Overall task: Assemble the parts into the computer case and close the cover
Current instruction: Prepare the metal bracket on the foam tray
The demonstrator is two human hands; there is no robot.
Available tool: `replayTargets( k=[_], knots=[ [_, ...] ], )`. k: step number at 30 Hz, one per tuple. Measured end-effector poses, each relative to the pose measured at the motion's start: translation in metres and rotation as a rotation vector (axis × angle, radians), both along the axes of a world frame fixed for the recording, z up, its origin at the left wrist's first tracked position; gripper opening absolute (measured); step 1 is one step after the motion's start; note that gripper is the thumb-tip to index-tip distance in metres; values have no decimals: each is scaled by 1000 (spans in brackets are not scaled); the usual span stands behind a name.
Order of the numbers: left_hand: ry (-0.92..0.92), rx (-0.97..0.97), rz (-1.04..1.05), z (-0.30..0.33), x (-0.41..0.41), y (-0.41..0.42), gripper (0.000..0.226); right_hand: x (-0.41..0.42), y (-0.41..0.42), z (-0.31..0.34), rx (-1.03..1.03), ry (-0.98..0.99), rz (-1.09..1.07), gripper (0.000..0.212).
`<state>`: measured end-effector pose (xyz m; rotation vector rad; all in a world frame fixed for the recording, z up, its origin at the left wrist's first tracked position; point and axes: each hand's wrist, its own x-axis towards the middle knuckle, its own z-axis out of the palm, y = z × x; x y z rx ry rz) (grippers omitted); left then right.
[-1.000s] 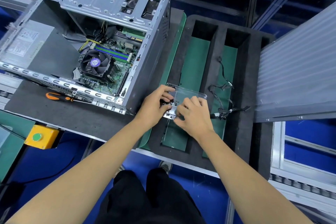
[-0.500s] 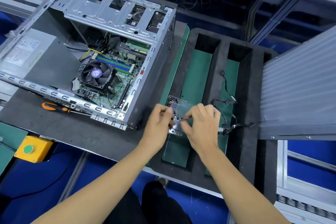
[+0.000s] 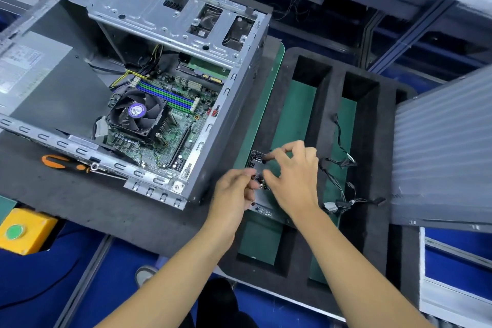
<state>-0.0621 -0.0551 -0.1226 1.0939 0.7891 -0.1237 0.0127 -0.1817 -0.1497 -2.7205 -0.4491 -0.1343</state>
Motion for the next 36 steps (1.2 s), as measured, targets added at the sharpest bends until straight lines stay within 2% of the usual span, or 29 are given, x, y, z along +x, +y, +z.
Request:
replayTargets(
  k=[4,8,12,20,28,30,32,36],
  knots=[
    [-25,-16,95,1,2,3,30,9,10,-5,-90,-81,53,23],
    [-58,-26,152,-1,0,7,30,14,14,-9,-106,-209,134,18],
    [-68,-69,180,-4,-1,6,28,15,12,-11,-127,-243,110,19],
    [-84,-114,200,-6,0,6,29,14,16,-2,-189,-153,47,20],
    [-61,-129,192,-7,1,8,27,20,21,6,-347,-95,60,22],
    [-60,-145,189,-6,1,8,28,20,19,9,-267,-52,13,20],
    [-75,-172,166,-5,-1,8,29,17,18,15,-99,14,-50,16],
    [-94,-229,125,2,4,6,31,8,22,29,252,173,20,6]
  ],
)
